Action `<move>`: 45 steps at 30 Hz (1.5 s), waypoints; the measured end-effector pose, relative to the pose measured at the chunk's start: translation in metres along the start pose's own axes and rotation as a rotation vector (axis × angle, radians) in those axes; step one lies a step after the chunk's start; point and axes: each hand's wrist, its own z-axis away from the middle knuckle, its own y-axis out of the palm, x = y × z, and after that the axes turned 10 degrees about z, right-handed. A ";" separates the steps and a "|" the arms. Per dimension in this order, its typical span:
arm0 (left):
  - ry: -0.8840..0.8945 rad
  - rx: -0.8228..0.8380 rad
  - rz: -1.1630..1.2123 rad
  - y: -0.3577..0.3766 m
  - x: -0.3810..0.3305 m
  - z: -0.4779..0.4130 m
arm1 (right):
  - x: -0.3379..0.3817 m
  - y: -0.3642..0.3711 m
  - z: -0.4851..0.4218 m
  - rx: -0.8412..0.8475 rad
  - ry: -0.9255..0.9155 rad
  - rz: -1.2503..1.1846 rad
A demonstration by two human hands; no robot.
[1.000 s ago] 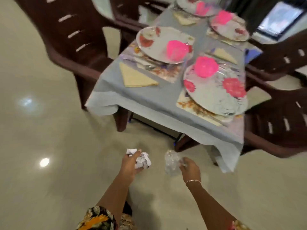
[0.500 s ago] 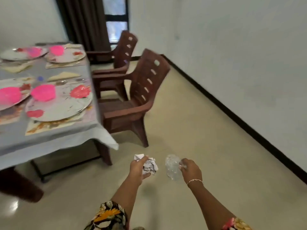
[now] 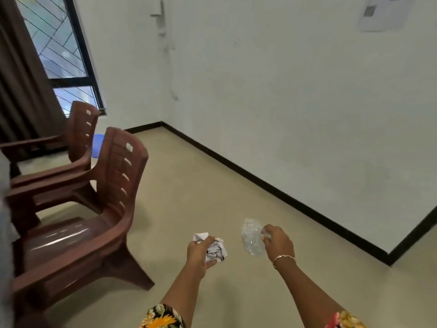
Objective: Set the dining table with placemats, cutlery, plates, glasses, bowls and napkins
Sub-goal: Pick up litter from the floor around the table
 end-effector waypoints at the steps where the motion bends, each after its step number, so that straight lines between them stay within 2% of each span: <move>1: 0.008 -0.005 0.014 0.009 -0.007 -0.019 | 0.003 0.002 -0.022 -0.004 -0.002 0.002; 10: 0.032 -0.073 0.062 0.087 -0.104 -0.181 | 0.043 0.013 -0.214 0.038 -0.051 0.029; 16: 0.078 -0.136 0.099 0.108 -0.162 -0.278 | 0.085 0.043 -0.331 0.074 -0.106 -0.013; 22: 0.124 -0.219 0.150 0.138 -0.234 -0.403 | 0.141 0.082 -0.483 0.130 -0.239 0.014; 26: 0.146 -0.274 0.166 0.163 -0.295 -0.476 | 0.187 0.081 -0.595 0.172 -0.339 0.058; 34: 0.199 -0.413 0.254 0.149 -0.412 -0.601 | 0.322 0.120 -0.750 0.224 -0.439 -0.027; 45: 0.260 -0.615 0.424 0.040 -0.604 -0.803 | 0.571 0.213 -0.943 0.320 -0.622 -0.024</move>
